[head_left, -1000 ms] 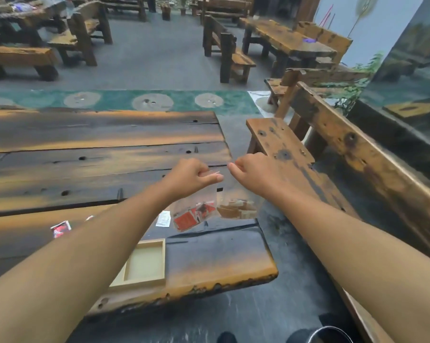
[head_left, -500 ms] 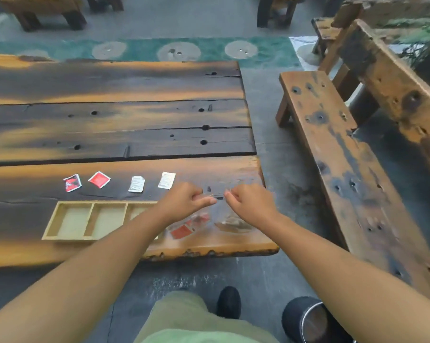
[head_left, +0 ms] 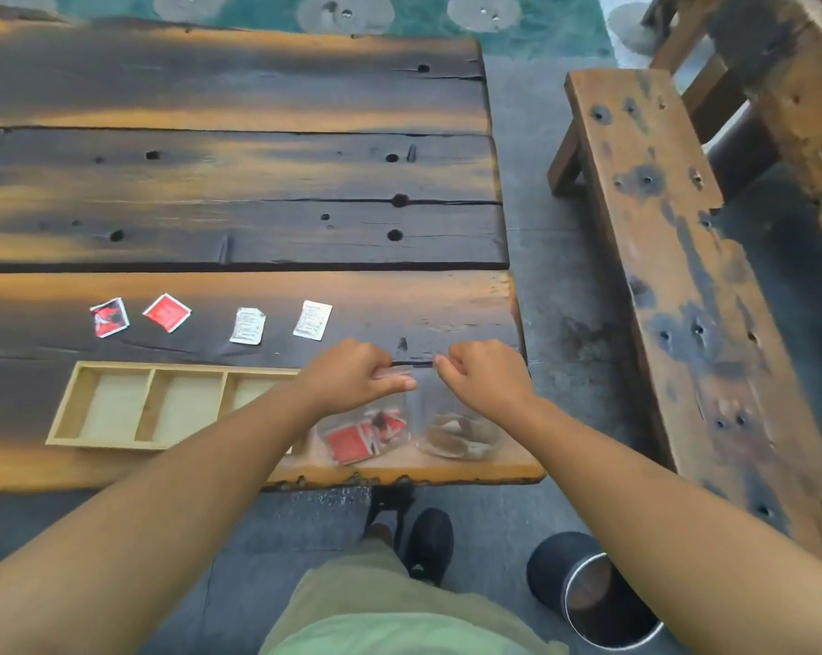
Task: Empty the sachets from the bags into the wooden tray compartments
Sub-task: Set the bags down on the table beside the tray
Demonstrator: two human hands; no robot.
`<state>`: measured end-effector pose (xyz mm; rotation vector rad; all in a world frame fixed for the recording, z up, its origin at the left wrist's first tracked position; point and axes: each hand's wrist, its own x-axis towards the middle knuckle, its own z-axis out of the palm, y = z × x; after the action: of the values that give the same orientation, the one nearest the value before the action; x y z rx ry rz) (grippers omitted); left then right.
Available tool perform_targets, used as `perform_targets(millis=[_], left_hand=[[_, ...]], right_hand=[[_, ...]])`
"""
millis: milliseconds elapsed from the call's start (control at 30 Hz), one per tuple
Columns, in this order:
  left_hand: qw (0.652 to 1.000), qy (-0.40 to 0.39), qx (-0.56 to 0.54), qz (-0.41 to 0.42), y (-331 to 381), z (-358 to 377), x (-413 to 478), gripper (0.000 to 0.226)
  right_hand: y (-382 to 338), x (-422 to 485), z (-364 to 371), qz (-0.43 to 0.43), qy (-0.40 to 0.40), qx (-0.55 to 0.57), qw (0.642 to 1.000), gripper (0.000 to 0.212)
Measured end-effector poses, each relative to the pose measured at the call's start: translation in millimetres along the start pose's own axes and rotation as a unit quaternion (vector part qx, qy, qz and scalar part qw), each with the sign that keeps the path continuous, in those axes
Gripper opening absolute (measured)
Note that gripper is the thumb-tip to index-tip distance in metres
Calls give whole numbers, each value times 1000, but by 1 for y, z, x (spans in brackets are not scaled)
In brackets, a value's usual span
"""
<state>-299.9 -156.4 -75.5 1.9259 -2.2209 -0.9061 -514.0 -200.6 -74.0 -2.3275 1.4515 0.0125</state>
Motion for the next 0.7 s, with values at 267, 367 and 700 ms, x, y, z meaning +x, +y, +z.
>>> perform_targets(millis=[267, 367, 700], left_hand=[[998, 32, 54, 4, -35, -4, 57, 63], [999, 26, 48, -5, -45, 0, 76, 62], [997, 14, 74, -5, -70, 16, 119, 55]], right_hand=[[16, 63, 16, -15, -25, -20, 999, 53], [22, 83, 26, -8, -43, -15, 999, 52], [48, 124, 56, 8, -69, -22, 997, 49]])
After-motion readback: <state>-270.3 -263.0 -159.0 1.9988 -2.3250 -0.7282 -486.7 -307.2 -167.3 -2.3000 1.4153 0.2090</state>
